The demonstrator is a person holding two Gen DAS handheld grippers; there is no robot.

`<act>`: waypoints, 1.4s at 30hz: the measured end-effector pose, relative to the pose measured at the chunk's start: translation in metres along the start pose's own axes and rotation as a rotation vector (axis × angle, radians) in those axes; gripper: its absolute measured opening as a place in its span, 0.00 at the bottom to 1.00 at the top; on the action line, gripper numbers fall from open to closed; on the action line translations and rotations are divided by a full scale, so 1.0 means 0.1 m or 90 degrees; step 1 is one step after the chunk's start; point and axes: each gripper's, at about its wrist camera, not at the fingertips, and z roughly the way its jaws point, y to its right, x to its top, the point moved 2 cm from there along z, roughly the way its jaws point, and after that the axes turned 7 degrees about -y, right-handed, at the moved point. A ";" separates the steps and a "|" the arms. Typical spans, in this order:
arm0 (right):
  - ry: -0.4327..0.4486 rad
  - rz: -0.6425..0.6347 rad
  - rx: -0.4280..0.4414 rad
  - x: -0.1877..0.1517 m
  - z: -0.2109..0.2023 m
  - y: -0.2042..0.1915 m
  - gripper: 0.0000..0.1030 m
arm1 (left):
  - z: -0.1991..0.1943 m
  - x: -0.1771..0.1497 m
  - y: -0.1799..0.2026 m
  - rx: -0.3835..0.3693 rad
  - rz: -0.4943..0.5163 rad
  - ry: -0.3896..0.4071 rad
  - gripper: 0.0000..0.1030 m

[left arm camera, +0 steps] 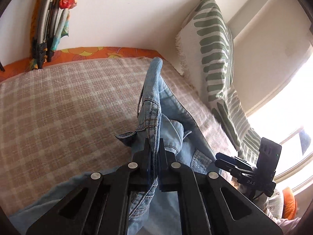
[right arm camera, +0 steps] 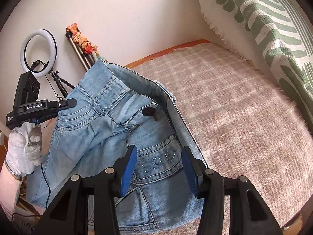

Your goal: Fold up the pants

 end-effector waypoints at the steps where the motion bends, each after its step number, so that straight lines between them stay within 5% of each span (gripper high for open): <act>1: -0.001 0.012 0.014 0.01 0.00 0.03 0.48 | 0.00 -0.05 0.13 -0.002 0.022 -0.005 0.03; 5: 0.021 0.050 0.076 0.04 -0.10 0.09 0.52 | 0.14 -0.33 0.58 -0.008 0.090 -0.039 0.03; 9: 0.052 0.083 0.160 0.06 -0.22 0.15 0.72 | 0.38 -0.64 0.90 0.000 0.155 -0.083 0.03; 12: 0.034 0.120 0.225 0.06 -0.14 0.22 0.73 | 0.60 -0.81 1.04 0.006 0.178 -0.114 0.03; 18: 0.016 0.191 0.262 0.00 0.00 0.37 0.70 | 0.82 -0.96 1.07 0.013 0.171 -0.138 0.03; 22: -0.007 0.158 0.188 -0.04 0.03 0.36 0.70 | 0.79 -1.06 1.11 0.027 0.165 -0.153 0.04; 26: -0.069 0.131 0.173 -0.17 0.17 0.35 0.67 | 0.41 -1.13 1.00 0.037 0.150 -0.127 0.12; 31: -0.074 0.072 0.144 -0.35 0.07 0.30 0.67 | -0.34 -1.39 0.52 0.128 0.108 -0.067 0.13; 34: -0.089 0.054 0.120 -0.40 0.11 0.29 0.58 | -0.63 -1.63 0.14 0.173 0.056 -0.064 0.13; 37: -0.107 0.046 0.094 -0.40 0.19 0.27 0.37 | -0.74 -1.88 -0.11 0.199 0.014 -0.077 0.13; 42: -0.084 0.014 0.049 -0.28 0.11 0.25 0.05 | -0.70 -2.18 0.05 0.233 0.067 -0.093 0.16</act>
